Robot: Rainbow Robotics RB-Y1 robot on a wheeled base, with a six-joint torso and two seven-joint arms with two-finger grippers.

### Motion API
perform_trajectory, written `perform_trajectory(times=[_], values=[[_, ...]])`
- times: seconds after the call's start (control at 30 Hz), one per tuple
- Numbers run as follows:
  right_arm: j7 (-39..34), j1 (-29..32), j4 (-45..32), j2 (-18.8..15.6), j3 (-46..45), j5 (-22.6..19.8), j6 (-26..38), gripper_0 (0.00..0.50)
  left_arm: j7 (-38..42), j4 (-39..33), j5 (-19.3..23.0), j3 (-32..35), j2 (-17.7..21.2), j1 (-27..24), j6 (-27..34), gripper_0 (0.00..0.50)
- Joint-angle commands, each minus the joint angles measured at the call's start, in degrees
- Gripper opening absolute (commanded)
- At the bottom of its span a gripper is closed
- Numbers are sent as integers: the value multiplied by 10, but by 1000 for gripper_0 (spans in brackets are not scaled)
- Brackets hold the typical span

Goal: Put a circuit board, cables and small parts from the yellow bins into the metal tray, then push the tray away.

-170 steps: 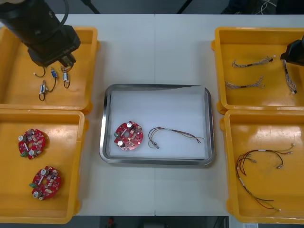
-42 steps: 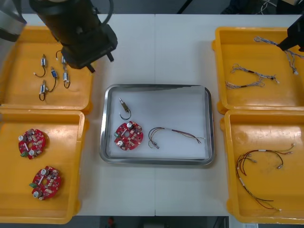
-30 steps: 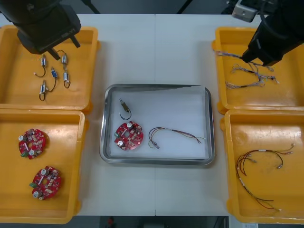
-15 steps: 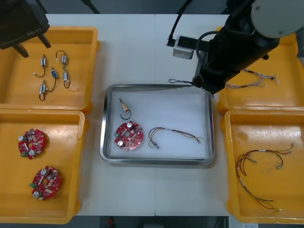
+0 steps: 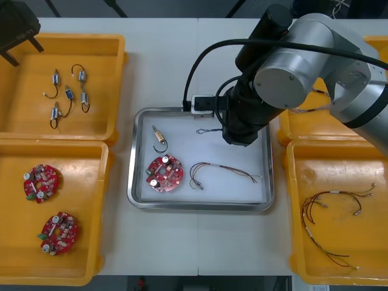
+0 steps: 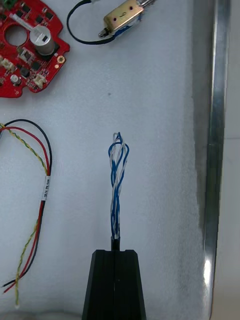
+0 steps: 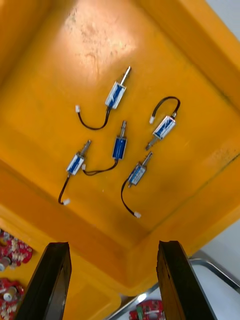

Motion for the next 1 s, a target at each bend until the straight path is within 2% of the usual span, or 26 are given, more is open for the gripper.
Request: perform_trajectory(times=[0.03,0.13,0.33,0.63,0.9,0.93,1.0], values=[[64,-34,42,26,5,0,-20,0,-99,35,-19,16,27,-29,-35,500],[89,-35,76,36,10,2,-39,0,-130,57,-28,16,26,-29,-64,500],[88,-40,96,36,43,13,-71,0,-174,82,-36,-7,26,-29,-117,500],[92,-40,119,36,49,17,-74,0,-174,107,-47,-82,23,-29,-217,500],[93,-39,127,34,50,24,-78,1,-177,173,-65,-108,-11,-29,-314,500],[93,-39,127,33,50,25,-78,21,-177,181,-70,-113,-16,-29,-328,500],[96,-40,127,32,50,25,-79,134,-177,197,-72,-124,-24,-29,-355,500]])
